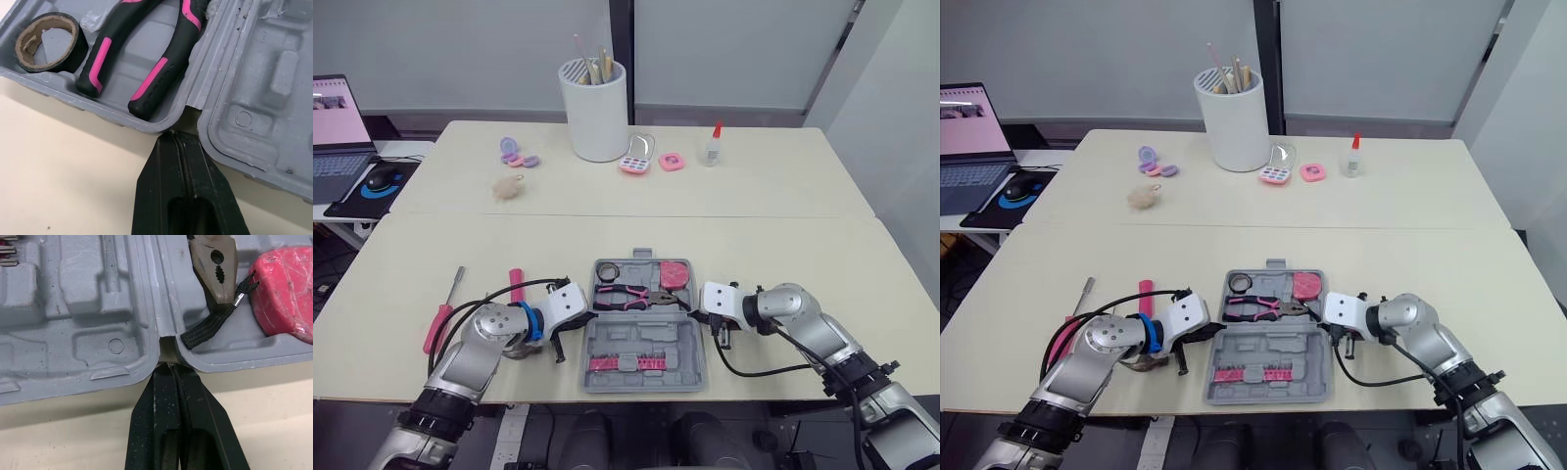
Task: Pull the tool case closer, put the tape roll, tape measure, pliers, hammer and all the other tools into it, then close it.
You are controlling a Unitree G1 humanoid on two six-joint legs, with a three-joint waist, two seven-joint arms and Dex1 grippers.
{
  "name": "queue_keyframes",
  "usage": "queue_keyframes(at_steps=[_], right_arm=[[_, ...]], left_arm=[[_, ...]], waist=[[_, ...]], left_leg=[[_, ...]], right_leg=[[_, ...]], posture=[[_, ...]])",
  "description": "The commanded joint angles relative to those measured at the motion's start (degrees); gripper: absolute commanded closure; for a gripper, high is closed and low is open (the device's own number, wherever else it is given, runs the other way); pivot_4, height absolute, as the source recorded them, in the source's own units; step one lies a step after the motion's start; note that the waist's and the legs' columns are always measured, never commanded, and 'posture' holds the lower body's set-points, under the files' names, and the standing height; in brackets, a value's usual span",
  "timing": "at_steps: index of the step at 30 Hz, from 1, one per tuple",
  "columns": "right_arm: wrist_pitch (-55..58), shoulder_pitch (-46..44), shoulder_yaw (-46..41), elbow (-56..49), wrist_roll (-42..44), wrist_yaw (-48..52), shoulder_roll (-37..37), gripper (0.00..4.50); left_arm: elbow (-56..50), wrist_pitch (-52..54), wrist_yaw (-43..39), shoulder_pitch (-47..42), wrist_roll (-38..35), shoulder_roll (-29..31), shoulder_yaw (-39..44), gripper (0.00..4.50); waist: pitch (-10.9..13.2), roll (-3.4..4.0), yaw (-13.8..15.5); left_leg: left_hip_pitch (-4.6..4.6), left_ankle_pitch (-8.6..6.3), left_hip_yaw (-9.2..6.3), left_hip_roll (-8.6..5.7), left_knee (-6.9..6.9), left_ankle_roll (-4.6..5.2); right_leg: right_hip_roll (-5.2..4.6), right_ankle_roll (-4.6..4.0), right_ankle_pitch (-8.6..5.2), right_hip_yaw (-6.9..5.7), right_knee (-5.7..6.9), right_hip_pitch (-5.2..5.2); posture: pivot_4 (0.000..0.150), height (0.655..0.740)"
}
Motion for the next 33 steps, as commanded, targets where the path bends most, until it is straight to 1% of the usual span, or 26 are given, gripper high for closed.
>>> queue_keyframes(at_steps=[1, 13, 27, 33], right_arm=[[-2.3, -2.3, -0.4, -0.1, 0.0, -1.1, 1.9, 4.48], [-5.5, -5.3, -1.3, 5.4, -1.3, -3.2, 3.9, 4.48], [-5.5, -5.9, -1.3, 6.3, -1.4, -3.2, 4.2, 4.48], [-5.6, -5.9, -1.2, 6.5, -1.5, -3.3, 4.2, 4.48]], left_arm=[[1.4, -2.4, 0.9, -2.4, 0.2, -1.5, -0.9, 4.5], [5.3, -4.4, 1.7, -4.7, 0.8, -1.8, -0.5, 4.5], [8.3, -5.6, 2.0, -6.9, 1.5, -2.6, -0.7, 4.5], [7.9, -5.1, 1.2, -6.6, 1.1, -2.7, -0.9, 4.5]], waist=[[0.0, 0.0, 0.0], [0.0, 0.0, 0.0], [0.0, 0.0, 0.0], [0.0, 0.0, 0.0]], left_leg=[[0.0, 0.0, -0.01, 0.0, 0.01, 0.0], [0.0, 0.0, 0.0, 0.01, 0.01, 0.0], [-0.01, 0.0, -0.01, 0.01, 0.0, 0.0], [-0.01, 0.0, -0.01, 0.01, 0.0, 0.0]], right_leg=[[0.0, 0.0, 0.0, 0.0, 0.0, 0.0], [0.0, 0.01, 0.01, 0.0, 0.02, -0.01], [0.0, 0.0, 0.01, 0.0, 0.03, -0.02], [0.0, 0.01, 0.01, 0.0, 0.03, -0.01]], posture=[[0.15, 0.74], [0.15, 0.74], [0.15, 0.74], [0.15, 0.74]])
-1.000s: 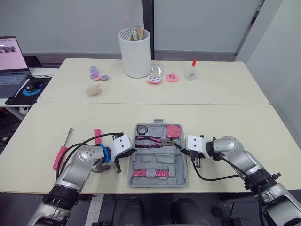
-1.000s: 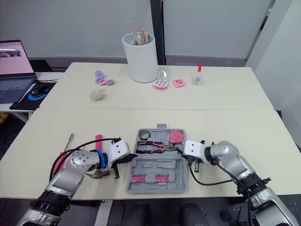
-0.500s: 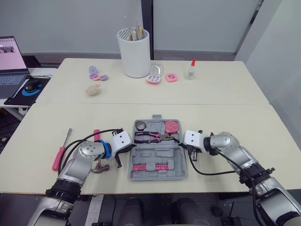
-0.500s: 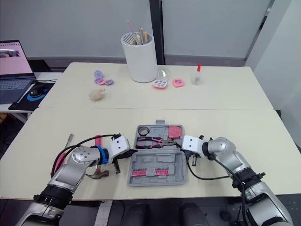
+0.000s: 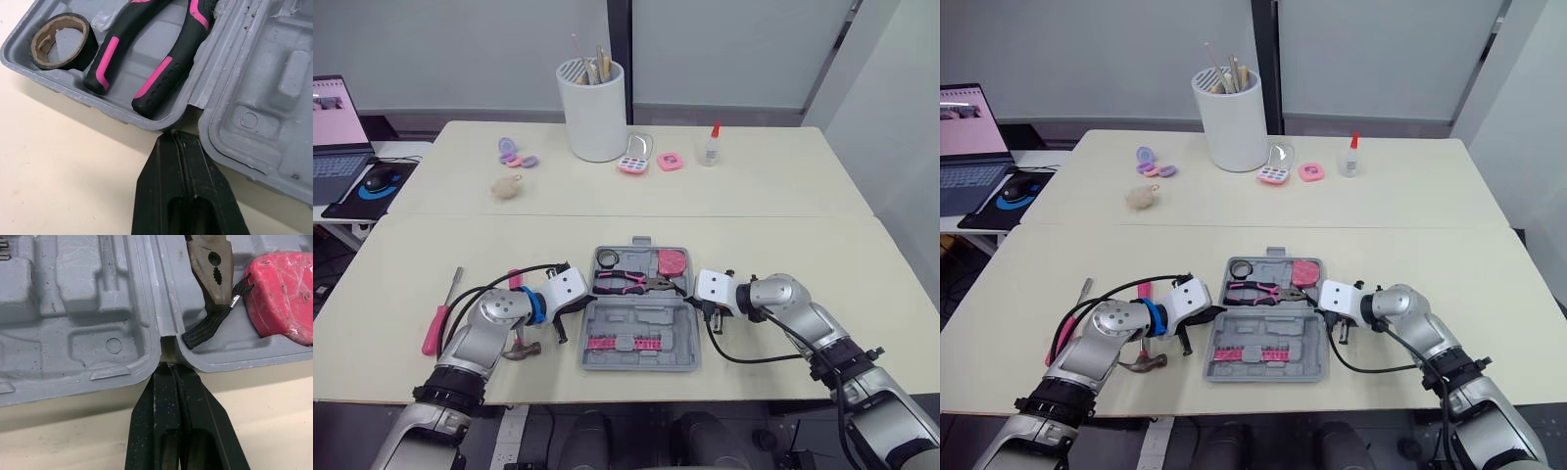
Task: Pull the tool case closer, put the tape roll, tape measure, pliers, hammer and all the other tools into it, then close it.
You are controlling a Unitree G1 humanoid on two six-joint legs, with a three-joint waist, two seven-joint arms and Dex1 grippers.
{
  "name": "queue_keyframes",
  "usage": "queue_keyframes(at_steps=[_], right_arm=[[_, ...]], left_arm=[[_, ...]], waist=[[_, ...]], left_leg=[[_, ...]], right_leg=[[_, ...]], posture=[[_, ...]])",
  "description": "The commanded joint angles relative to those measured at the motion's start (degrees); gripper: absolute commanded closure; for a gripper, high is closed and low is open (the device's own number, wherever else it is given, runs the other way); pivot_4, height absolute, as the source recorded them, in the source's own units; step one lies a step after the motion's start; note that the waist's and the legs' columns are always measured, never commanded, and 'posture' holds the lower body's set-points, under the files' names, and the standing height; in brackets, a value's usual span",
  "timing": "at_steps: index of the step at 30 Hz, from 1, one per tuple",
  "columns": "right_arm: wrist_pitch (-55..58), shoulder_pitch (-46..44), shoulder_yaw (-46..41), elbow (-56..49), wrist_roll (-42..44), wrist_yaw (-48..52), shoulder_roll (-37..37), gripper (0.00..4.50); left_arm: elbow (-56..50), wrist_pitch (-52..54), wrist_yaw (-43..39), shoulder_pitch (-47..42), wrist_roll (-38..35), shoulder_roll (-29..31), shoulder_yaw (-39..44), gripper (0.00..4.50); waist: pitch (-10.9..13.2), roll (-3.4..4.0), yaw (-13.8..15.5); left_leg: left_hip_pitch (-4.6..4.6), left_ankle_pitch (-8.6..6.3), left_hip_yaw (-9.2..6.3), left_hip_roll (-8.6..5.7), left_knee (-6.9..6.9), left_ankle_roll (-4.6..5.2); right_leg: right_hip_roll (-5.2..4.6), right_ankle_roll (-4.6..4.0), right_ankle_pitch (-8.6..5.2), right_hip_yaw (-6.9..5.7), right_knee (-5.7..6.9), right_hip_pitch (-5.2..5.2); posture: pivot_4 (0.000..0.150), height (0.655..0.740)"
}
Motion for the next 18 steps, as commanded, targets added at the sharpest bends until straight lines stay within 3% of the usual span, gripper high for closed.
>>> queue_keyframes(at_steps=[1, 18], right_arm=[[-1.7, -1.3, -0.6, -1.5, 0.6, 0.1, 1.0, 4.48], [0.0, 0.7, -0.3, -4.0, 1.0, 1.9, 0.4, 4.48]], left_arm=[[-1.6, -0.7, -0.6, -0.2, -0.4, -1.0, -1.1, 4.5], [-3.3, 0.7, -1.8, 1.3, -0.7, -1.0, -1.3, 4.5]], waist=[[0.0, 0.0, 0.0], [0.0, 0.0, 0.0]], left_leg=[[0.0, 0.0, 0.0, 0.0, 0.0, 0.0], [0.0, 0.0, 0.01, -0.01, 0.0, 0.0]], right_leg=[[0.0, 0.0, 0.0, 0.0, 0.0, 0.0], [0.0, 0.0, 0.0, 0.0, -0.01, 0.0]], posture=[[0.15, 0.74], [0.15, 0.74]])
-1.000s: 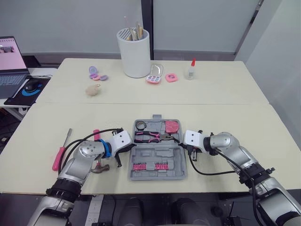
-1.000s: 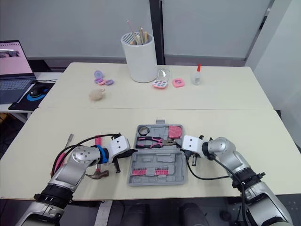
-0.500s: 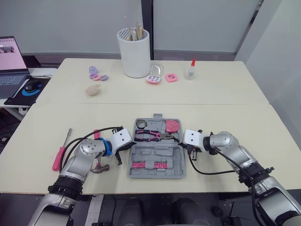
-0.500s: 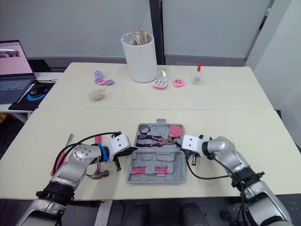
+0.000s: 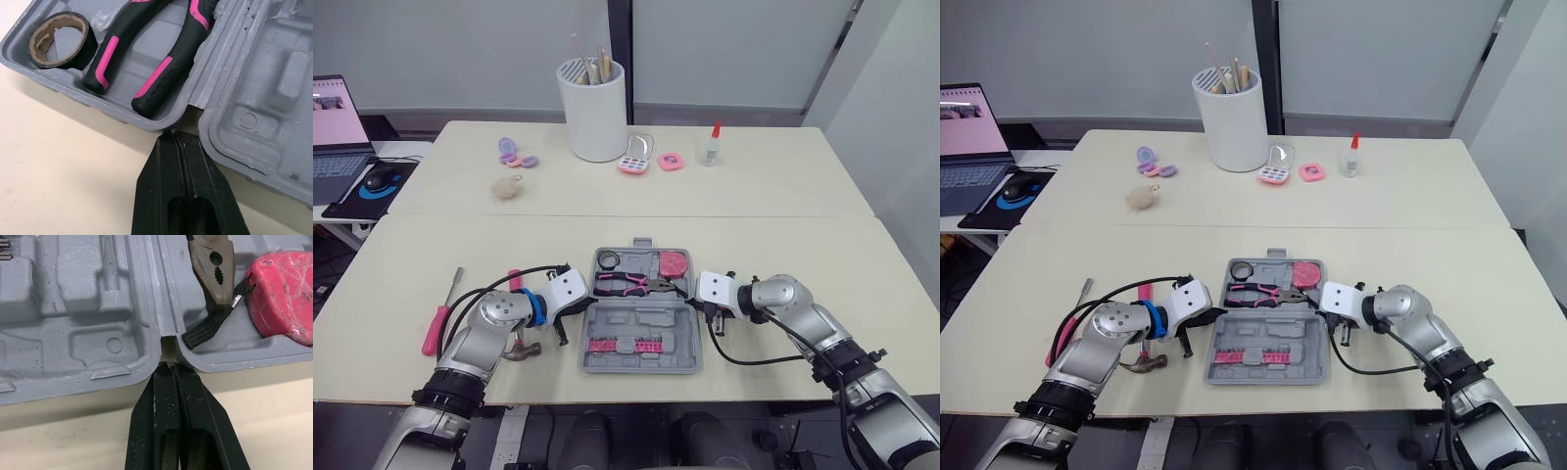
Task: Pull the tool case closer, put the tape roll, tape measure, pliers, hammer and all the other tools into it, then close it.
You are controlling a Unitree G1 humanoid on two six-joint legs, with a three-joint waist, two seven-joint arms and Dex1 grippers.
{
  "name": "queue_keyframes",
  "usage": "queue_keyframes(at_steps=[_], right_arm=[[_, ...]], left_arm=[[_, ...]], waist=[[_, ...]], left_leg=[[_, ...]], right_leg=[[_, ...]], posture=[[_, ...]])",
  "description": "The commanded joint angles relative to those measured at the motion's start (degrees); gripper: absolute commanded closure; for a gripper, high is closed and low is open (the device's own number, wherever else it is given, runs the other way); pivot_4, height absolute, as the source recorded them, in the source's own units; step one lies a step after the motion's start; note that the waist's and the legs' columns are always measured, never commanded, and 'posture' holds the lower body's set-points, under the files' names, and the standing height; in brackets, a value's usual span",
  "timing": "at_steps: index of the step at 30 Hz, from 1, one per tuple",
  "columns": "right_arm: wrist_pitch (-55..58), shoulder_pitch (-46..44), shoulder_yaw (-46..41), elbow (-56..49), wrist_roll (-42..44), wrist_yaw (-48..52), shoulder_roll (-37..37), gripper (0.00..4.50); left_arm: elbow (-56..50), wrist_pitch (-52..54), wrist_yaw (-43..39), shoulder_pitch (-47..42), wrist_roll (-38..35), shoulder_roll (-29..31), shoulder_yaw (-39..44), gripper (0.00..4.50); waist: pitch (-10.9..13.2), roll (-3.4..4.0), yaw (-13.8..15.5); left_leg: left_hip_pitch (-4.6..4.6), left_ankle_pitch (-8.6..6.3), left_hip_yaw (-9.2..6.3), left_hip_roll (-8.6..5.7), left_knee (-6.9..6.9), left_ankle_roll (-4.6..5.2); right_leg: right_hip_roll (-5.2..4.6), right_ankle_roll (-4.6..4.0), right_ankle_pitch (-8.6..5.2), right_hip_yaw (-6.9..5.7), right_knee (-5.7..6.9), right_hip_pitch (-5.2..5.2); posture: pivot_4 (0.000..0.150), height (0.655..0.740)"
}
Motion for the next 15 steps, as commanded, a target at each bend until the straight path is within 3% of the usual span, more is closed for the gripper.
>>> queue_keyframes(at_steps=[1, 15], right_arm=[[-0.3, 0.1, -0.1, -2.9, 1.1, 0.9, 1.0, 4.48], [-1.7, -0.5, -1.9, -1.5, 0.5, -0.1, -1.4, 4.48]], left_arm=[[-1.4, -0.8, -1.0, 0.3, -0.6, -0.9, -1.5, 4.5], [-2.9, -1.4, -0.3, 1.9, -2.5, 1.5, 2.6, 4.5]], waist=[[0.0, 0.0, 0.0], [0.0, 0.0, -0.1]], left_leg=[[0.0, 0.0, 0.0, 0.0, 0.0, 0.0], [0.0, 0.0, 0.0, 0.02, -0.01, 0.0]], right_leg=[[0.0, 0.0, 0.0, 0.0, 0.0, 0.0], [0.0, 0.0, 0.0, 0.01, 0.0, -0.02]], posture=[[0.15, 0.74], [0.15, 0.74]])
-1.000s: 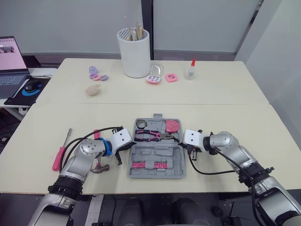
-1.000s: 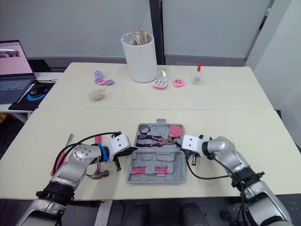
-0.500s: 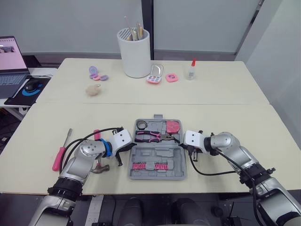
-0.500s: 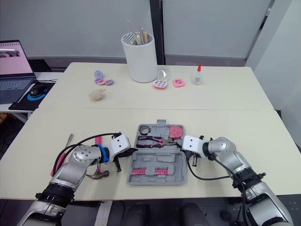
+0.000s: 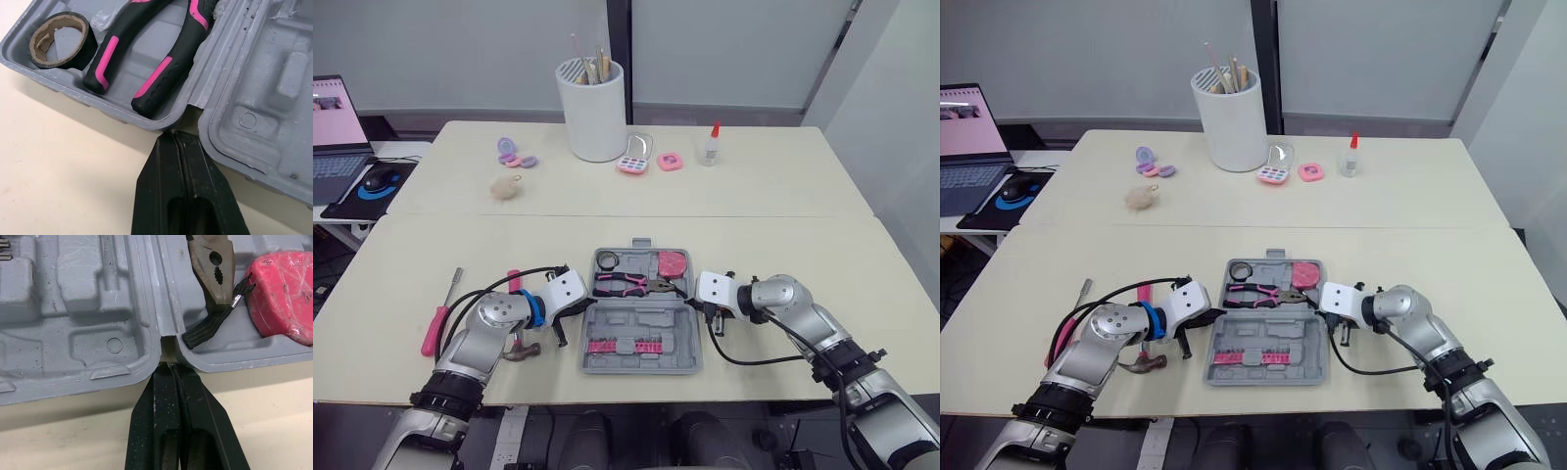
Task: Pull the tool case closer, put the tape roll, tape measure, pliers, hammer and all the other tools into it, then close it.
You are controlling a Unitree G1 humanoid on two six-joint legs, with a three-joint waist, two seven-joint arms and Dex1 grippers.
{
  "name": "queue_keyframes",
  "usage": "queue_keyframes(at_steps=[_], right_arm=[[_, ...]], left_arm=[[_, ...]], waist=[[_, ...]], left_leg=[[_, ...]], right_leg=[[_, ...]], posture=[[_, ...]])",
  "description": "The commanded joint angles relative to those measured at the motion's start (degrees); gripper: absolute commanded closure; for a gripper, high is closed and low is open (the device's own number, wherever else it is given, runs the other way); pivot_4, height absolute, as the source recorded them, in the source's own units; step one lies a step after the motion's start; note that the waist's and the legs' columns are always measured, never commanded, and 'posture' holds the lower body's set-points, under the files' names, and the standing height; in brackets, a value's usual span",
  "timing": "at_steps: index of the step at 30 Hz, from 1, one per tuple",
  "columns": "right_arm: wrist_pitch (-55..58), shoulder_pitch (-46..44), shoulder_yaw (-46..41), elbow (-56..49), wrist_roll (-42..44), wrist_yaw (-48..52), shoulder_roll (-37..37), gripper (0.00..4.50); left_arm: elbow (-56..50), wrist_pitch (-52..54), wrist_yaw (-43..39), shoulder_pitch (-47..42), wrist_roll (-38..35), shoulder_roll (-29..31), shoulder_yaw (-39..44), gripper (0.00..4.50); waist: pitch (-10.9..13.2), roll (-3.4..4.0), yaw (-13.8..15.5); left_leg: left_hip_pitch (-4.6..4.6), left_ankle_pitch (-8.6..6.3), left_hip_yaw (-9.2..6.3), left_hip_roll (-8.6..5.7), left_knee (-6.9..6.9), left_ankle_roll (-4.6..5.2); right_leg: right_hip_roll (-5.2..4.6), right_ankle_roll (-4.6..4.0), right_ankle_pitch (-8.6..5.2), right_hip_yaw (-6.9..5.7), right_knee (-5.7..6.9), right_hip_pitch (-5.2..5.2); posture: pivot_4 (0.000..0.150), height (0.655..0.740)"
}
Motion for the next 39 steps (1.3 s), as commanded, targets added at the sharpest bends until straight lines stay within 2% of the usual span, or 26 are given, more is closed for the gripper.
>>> queue_keyframes(at_steps=[1, 8, 10, 11, 15, 18, 23, 24, 28, 32, 39], right_arm=[[-1.2, -0.6, -2.2, -1.4, 0.4, -0.4, -1.6, 4.48], [-1.9, -0.6, -4.9, -1.9, 1.4, -0.6, -4.8, 4.48], [-0.2, 0.1, -8.8, -4.9, 5.4, 1.8, -7.0, 4.5], [0.4, 0.4, -10.6, -6.2, 7.5, 3.0, -8.1, 4.3], [6.7, 2.9, -19.0, -12.4, 19.7, 10.7, -13.2, 3.51], [14.4, 4.6, -26.1, -17.5, 29.5, 15.4, -17.7, 2.82], [19.9, 5.7, -33.0, -19.1, 34.4, 15.9, -23.5, 1.52], [20.5, 6.0, -34.2, -18.8, 34.8, 15.7, -24.4, 1.3], [21.9, 9.8, -38.9, -17.5, 36.3, 15.2, -26.6, 0.01], [19.0, 13.4, -41.7, -13.6, 35.3, 14.0, -26.8, 0.01], [14.9, 14.5, -42.4, -8.8, 34.3, 14.3, -27.5, 0.01]], left_arm=[[-2.7, -0.5, -0.5, 0.8, -2.6, 1.3, 2.5, 4.5], [-3.9, -0.2, -2.1, 1.8, -7.8, 4.2, 7.7, 4.5], [-7.0, 1.8, -5.1, 3.0, -13.9, 6.1, 12.7, 4.15], [-8.5, 3.1, -6.4, 3.6, -16.9, 7.1, 15.2, 3.98], [-12.2, 9.4, -10.3, 6.1, -27.1, 11.4, 24.7, 2.8], [-10.6, 15.5, -14.2, 9.3, -33.3, 17.8, 34.8, 1.83], [-2.4, 20.7, -19.6, 14.6, -36.4, 26.1, 45.7, 0.21], [0.3, 20.6, -20.3, 15.1, -36.1, 27.4, 47.3, 0.0], [13.0, 18.0, -21.9, 15.1, -34.0, 31.6, 49.9, 0.0], [24.9, 13.0, -22.2, 14.3, -31.5, 34.2, 50.1, 0.0], [36.3, 7.0, -22.4, 12.1, -28.8, 36.1, 48.9, 0.0]], waist=[[0.0, 0.0, 0.0], [0.0, 0.0, 0.0], [0.0, 0.0, 0.0], [0.1, 0.01, 0.0], [0.1, 0.02, 0.0], [0.1, 0.03, -0.2], [0.1, 0.08, -0.4], [0.1, 0.08, -0.3], [0.1, 0.08, -0.1], [0.1, 0.08, 0.0], [0.1, 0.07, -0.1]], left_leg=[[0.0, 0.0, 0.0, 0.0, 0.0, 0.0], [-0.02, 0.0, 0.0, 0.01, 0.0, 0.0], [-0.03, 0.0, 0.0, 0.01, 0.0, 0.0], [-0.09, 0.0, 0.01, 0.03, -0.01, 0.0], [-0.18, 0.0, -0.01, 0.05, -0.03, 0.0], [-0.13, 0.0, -0.01, 0.07, -0.05, 0.0], [-0.02, 0.0, 0.05, 0.09, -0.08, 0.0], [-0.02, 0.0, 0.05, 0.09, -0.08, 0.0], [-0.07, 0.0, 0.13, 0.07, -0.11, 0.0], [-0.09, -0.01, 0.21, 0.05, -0.17, 0.01], [-0.1, -0.01, 0.29, 0.07, -0.17, 0.01]], right_leg=[[0.0, 0.0, 0.0, 0.0, 0.0, 0.0], [-0.04, 0.0, 0.0, -0.01, 0.0, -0.02], [-0.04, 0.0, 0.0, 0.0, 0.0, -0.03], [-0.04, 0.0, 0.0, 0.01, 0.0, -0.11], [-0.18, 0.0, 0.0, -0.02, -0.01, -0.19], [-0.2, -0.01, -0.01, -0.02, -0.05, -0.14], [-0.23, -0.01, -0.02, 0.0, -0.06, -0.13], [-0.24, -0.01, -0.03, -0.01, -0.05, -0.14], [-0.3, -0.02, -0.04, 0.01, -0.07, -0.24], [-0.35, -0.02, -0.04, 0.04, -0.08, -0.29], [-0.36, -0.02, -0.04, 0.06, -0.06, -0.35]], posture=[[0.15, 0.74], [0.15, 0.74], [0.15, 0.74], [0.15, 0.74], [0.15, 0.74], [0.15, 0.74], [0.15, 0.74], [0.15, 0.74], [0.15, 0.74], [0.15, 0.74], [0.15, 0.74]])
